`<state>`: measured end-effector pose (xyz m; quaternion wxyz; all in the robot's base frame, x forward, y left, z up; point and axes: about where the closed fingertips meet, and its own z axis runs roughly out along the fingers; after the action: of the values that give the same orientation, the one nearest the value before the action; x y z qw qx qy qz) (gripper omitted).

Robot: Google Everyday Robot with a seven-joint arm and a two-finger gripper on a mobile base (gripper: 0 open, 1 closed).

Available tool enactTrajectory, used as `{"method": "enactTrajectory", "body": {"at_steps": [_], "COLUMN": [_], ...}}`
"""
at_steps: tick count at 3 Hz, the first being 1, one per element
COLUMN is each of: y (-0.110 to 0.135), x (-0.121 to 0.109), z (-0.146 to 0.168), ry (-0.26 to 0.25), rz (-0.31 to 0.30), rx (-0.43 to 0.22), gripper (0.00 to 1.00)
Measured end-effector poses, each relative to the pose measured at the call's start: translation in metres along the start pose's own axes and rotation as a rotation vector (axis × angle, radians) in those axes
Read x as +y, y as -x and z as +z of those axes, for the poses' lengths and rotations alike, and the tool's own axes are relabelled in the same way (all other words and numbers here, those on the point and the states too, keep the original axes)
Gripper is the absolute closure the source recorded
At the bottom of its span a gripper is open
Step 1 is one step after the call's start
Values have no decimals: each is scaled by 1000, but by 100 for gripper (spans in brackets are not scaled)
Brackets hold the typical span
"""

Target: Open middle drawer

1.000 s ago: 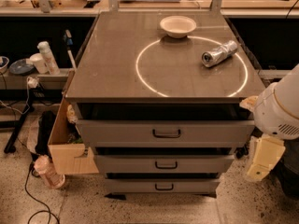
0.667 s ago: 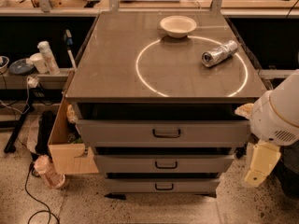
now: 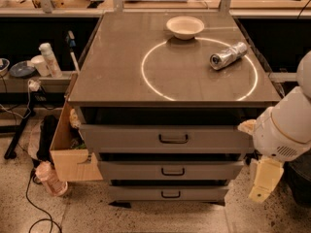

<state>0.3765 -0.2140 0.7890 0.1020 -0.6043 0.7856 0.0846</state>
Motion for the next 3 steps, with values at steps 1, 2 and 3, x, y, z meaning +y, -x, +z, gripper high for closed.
{"method": "enactTrajectory", "body": {"at_steps": [1,2,3], "y": [-3,-2,-4], "x": [1,3,4], "z": [8,8,18], "ry": [-34,-43,-55], "rz": [24,24,37], "rx": [42,42,36], "gripper": [0,0,0]}}
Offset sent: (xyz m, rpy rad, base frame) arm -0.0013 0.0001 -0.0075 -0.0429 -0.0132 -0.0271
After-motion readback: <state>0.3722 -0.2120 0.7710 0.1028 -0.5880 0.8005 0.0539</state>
